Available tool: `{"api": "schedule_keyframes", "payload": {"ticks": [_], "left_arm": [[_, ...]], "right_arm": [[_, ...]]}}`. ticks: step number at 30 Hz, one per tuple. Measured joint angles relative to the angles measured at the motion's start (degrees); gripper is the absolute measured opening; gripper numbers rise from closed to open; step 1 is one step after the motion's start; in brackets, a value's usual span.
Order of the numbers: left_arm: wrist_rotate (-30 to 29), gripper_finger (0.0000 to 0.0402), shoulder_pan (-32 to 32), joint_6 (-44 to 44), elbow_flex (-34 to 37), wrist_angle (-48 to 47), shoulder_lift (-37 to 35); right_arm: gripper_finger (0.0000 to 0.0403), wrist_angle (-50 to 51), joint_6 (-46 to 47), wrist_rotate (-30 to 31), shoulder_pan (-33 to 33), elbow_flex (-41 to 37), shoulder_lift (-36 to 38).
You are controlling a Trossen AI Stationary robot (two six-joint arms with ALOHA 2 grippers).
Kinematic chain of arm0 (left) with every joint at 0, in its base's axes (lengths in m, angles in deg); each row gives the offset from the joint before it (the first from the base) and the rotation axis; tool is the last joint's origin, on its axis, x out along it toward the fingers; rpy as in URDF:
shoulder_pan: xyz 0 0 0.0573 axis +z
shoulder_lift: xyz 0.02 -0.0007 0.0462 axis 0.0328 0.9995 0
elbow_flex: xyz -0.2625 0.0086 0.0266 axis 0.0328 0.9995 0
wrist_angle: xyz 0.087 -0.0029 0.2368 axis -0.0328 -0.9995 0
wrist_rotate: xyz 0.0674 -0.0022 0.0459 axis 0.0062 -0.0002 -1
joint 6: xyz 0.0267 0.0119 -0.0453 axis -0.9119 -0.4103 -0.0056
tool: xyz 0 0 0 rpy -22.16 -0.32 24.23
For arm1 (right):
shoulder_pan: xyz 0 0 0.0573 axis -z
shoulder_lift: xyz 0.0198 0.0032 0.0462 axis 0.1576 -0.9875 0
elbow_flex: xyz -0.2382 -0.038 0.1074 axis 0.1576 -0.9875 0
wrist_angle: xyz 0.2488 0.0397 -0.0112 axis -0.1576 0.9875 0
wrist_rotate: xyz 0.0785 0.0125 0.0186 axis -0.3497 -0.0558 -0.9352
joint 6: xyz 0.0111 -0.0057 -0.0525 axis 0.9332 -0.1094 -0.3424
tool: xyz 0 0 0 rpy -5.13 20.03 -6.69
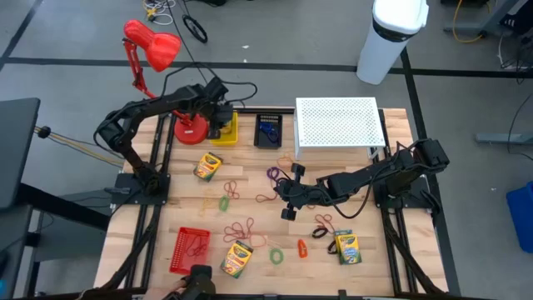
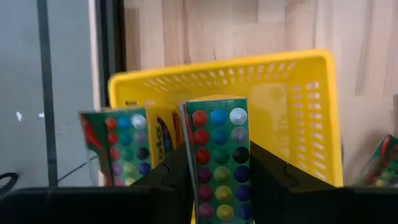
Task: Pick & Place Office Desk Supplies
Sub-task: Put the top right yellow crayon box into the yellow bin, then put the red rubber band into the red bin
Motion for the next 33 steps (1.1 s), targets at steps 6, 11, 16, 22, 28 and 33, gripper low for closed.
{"api": "schedule_keyframes", "payload": {"ticks": [6, 11, 16, 22, 28, 33], "left_arm": [[-0.97, 0.0125, -0.07, -0.70, 0.77, 0.87, 0.04], [-1.70, 0.0168, -0.07, -0.30, 0.77, 0.90, 0.04], [-1.93, 0.0207, -0.07, 0.01, 0.77, 0.87, 0.04], [-3.40, 0.0222, -0.09, 0.02, 0.77, 0.83, -0.17], [-5.23, 0.0220, -0.53, -0.27, 0.77, 0.85, -2.68], [-5.78, 0.0220, -0.52, 0.06, 0.74, 0.61, -5.05]], "right_arm": [[0.0019, -0.05, 0.09, -1.37, 0.00, 0.00, 0.00], [0.0019, -0.09, 0.09, -1.38, 0.00, 0.00, 0.00], [0.0019, -0.09, 0.06, -1.42, 0.01, 0.00, 0.00], [0.0019, -0.10, -0.06, -1.42, 0.01, 0.00, 0.00], [0.0019, -0.13, -0.06, -1.44, 0.00, 0.00, 0.00], [0.0019, -0.17, -0.04, -1.44, 0.00, 0.00, 0.00]]}}
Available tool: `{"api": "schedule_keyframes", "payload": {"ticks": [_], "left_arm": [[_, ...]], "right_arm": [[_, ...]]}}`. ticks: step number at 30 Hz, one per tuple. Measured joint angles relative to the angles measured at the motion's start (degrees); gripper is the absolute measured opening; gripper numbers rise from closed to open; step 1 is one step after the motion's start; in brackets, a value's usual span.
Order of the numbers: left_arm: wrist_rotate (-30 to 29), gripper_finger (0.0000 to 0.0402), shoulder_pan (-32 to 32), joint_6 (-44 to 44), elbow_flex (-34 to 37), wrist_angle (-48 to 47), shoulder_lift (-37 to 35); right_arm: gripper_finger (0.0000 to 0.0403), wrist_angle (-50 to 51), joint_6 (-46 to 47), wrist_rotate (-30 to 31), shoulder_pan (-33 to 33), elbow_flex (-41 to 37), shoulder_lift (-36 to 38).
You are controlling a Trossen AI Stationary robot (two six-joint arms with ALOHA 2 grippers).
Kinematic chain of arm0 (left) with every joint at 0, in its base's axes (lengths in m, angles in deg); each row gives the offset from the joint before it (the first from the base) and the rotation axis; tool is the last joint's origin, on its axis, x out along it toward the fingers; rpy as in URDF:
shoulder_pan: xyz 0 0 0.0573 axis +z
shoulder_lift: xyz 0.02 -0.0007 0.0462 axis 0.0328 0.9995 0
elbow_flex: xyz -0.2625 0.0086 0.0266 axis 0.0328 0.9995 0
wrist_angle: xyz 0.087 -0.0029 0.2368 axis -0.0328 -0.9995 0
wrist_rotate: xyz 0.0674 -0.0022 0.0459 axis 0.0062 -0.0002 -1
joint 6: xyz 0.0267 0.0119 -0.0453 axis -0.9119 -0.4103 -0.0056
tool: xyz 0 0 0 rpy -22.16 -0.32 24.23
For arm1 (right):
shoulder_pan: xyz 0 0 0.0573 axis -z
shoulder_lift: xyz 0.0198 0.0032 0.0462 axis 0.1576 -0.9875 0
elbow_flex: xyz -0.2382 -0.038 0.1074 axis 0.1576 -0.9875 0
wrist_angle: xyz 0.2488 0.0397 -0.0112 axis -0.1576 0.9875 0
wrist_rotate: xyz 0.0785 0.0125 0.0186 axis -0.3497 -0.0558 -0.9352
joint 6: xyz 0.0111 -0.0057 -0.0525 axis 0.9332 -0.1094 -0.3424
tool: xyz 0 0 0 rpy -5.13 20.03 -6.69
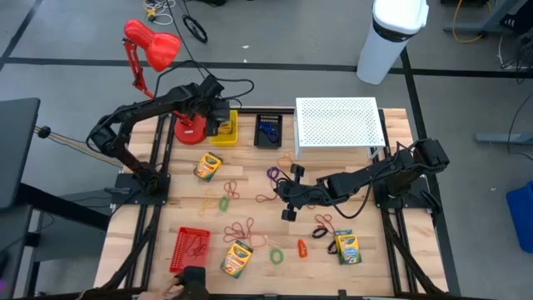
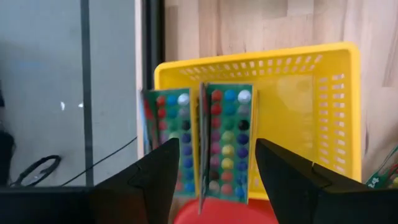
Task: Pick & Place Office Desk Supplies
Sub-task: Put the red rubber band into the red bin
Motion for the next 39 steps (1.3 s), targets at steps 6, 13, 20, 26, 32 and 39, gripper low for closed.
{"api": "schedule_keyframes", "payload": {"ticks": [6, 13, 20, 26, 32, 39], "left_arm": [[-0.94, 0.0218, -2.34, 1.88, 0.00, -1.81, -3.78], [1.57, 0.0161, -6.34, 13.86, 1.21, -4.81, -6.72], [-2.61, 0.0018, -5.87, 15.65, 11.20, 4.37, -5.66], [0.44, 0.0008, -4.41, 17.69, 12.81, 9.61, -5.06], [1.86, 0.0008, -5.92, 20.49, 12.84, 9.73, -4.93], [2.96, 0.0007, -13.23, 29.55, 18.91, 24.22, -10.30]], "right_arm": [[0.0019, -0.02, 0.02, 0.00, 0.00, 0.00, 0.00], [0.0019, 0.00, 0.02, 0.00, 0.00, 0.00, 0.00], [0.0019, -0.08, -0.48, 0.00, 0.02, 0.00, 0.00], [0.0019, -0.26, -0.52, 0.00, 0.01, 0.00, 0.00], [0.0019, -0.33, 0.07, 0.00, 0.00, 0.00, 0.00], [0.0019, -2.25, 5.90, 0.43, 0.64, 0.00, -1.87]]}}
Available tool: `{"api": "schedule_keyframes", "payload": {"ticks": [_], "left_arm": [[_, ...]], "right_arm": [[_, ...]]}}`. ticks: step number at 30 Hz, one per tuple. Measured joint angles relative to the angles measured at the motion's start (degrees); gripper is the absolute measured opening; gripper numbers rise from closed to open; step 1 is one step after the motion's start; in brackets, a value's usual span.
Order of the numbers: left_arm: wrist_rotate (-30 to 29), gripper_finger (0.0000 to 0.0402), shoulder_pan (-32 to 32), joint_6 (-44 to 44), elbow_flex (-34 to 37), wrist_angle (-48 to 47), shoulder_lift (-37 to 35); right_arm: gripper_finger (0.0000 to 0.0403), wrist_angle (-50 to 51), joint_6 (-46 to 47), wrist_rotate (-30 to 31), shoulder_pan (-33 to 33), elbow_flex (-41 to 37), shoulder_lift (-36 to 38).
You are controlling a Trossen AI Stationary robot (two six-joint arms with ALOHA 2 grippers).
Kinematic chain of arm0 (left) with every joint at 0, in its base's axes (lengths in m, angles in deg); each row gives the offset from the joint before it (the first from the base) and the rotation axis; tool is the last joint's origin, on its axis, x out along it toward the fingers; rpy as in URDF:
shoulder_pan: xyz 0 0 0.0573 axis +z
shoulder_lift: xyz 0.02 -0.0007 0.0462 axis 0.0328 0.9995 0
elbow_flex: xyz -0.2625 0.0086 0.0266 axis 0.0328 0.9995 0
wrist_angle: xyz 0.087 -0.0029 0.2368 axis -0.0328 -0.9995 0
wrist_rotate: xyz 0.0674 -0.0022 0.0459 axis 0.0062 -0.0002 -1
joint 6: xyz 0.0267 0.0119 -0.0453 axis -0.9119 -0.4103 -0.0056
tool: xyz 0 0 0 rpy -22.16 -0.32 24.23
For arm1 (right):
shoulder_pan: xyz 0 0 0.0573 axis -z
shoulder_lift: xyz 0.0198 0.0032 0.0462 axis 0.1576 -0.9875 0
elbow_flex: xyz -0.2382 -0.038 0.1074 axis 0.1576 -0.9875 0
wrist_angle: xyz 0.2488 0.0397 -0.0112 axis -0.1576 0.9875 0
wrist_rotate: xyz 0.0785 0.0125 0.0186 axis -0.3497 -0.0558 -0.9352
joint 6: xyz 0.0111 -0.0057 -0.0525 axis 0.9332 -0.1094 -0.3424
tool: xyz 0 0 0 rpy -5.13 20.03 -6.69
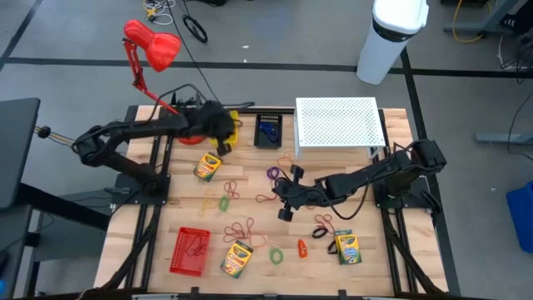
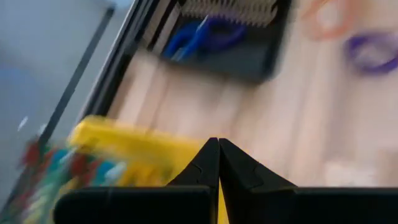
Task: Pick & Place Office Desk Supplies
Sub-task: Put the red rubber band into the red bin
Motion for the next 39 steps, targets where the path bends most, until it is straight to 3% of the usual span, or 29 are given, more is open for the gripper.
{"api": "schedule_keyframes", "payload": {"ticks": [6, 11, 16, 22, 31, 39], "left_arm": [[1.43, 0.0007, -7.85, 9.57, 13.54, 24.96, -6.62], [1.71, 0.0007, -13.19, 15.46, 24.47, 48.12, -7.91], [1.29, 0.0008, -16.39, 20.48, 28.89, 51.24, -7.88], [-0.61, 0.0008, -21.65, 20.18, 34.54, 62.70, -6.07], [-1.75, 0.0009, -24.24, 19.45, 37.06, 69.31, -2.57], [-1.77, 0.0009, -24.22, 19.51, 36.86, 70.27, -1.09]], "right_arm": [[0.0019, -2.60, 5.47, -2.65, 3.16, 0.00, -3.97], [0.0019, -1.28, 4.80, -5.39, 4.69, 0.00, -4.51], [0.0019, 2.07, 3.51, -4.84, 3.45, 0.00, -4.14], [0.0025, 4.89, 14.80, -8.05, 3.90, -0.07, -5.92], [0.0119, 8.74, 33.27, -10.12, 3.88, 2.59, -12.18], [0.0156, 15.21, 38.19, -3.87, 4.29, 8.89, -16.49]]}}
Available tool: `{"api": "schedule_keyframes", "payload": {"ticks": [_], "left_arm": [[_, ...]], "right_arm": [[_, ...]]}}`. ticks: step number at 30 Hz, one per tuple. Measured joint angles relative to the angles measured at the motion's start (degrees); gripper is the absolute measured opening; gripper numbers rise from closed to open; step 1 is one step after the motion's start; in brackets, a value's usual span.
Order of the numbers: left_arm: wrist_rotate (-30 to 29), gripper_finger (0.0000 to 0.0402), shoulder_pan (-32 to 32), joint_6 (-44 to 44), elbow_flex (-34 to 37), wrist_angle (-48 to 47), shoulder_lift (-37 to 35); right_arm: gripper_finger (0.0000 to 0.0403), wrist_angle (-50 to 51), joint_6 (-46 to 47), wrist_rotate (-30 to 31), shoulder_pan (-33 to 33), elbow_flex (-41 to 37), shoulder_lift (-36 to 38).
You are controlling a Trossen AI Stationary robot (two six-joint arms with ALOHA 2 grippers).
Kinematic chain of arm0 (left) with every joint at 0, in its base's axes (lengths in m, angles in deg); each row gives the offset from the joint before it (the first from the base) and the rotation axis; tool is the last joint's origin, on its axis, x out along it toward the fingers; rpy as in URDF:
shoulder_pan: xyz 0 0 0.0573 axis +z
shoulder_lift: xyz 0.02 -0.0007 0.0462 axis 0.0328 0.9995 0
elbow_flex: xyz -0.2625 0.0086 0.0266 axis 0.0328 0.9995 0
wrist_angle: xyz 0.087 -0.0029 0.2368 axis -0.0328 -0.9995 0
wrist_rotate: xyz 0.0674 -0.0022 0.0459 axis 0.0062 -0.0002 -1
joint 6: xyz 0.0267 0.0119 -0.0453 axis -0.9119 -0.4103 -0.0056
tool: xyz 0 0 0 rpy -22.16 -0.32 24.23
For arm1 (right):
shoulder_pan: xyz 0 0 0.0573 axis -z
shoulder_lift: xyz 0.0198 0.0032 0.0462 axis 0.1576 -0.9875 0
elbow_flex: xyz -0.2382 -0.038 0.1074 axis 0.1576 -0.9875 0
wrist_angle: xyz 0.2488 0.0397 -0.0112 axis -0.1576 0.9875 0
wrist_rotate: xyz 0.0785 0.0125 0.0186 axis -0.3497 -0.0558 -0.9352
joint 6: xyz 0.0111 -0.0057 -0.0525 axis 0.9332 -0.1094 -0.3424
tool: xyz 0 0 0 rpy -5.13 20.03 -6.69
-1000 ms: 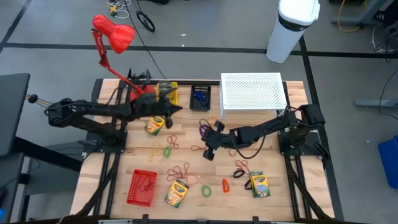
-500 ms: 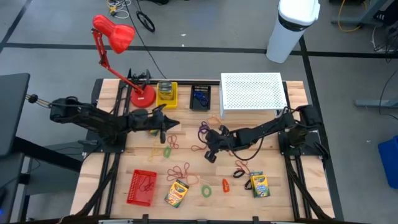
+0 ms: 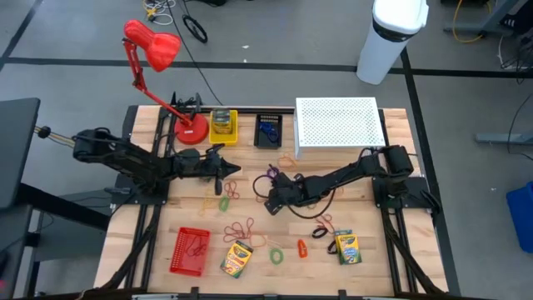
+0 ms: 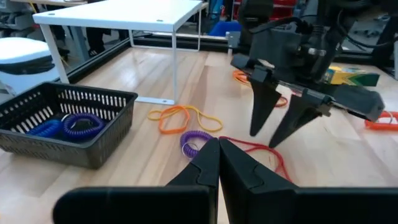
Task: Pick & Place Office Desk Supplies
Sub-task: Put the red rubber band into the red bin
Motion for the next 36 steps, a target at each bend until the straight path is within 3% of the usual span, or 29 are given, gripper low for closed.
{"api": "schedule_keyframes", "payload": {"ticks": [11, 20, 23, 29, 36], "left_arm": [[0.10, 0.0009, 0.01, 0.67, -0.05, 1.15, 0.42], [2.03, 0.0010, 0.09, 8.57, -1.06, -1.30, 0.46], [2.28, 0.0015, -0.18, 10.52, -2.06, -2.48, 0.46], [4.46, 0.0064, -2.33, 11.99, -2.23, -2.70, 0.46], [0.36, 0.0138, -5.21, 9.43, -2.23, -2.60, 0.46]], "right_arm": [[0.0136, 3.15, 1.62, 0.09, 0.47, 1.50, -1.88], [0.0017, 2.01, -3.84, 0.33, 0.33, 1.50, -2.42], [0.0008, 3.03, -8.30, 3.06, 0.24, 1.32, -1.17], [0.0010, 1.87, -18.98, 8.62, -0.15, 1.41, 2.01], [0.0009, -5.99, -34.37, 11.33, -2.30, 1.39, 2.84]]}}
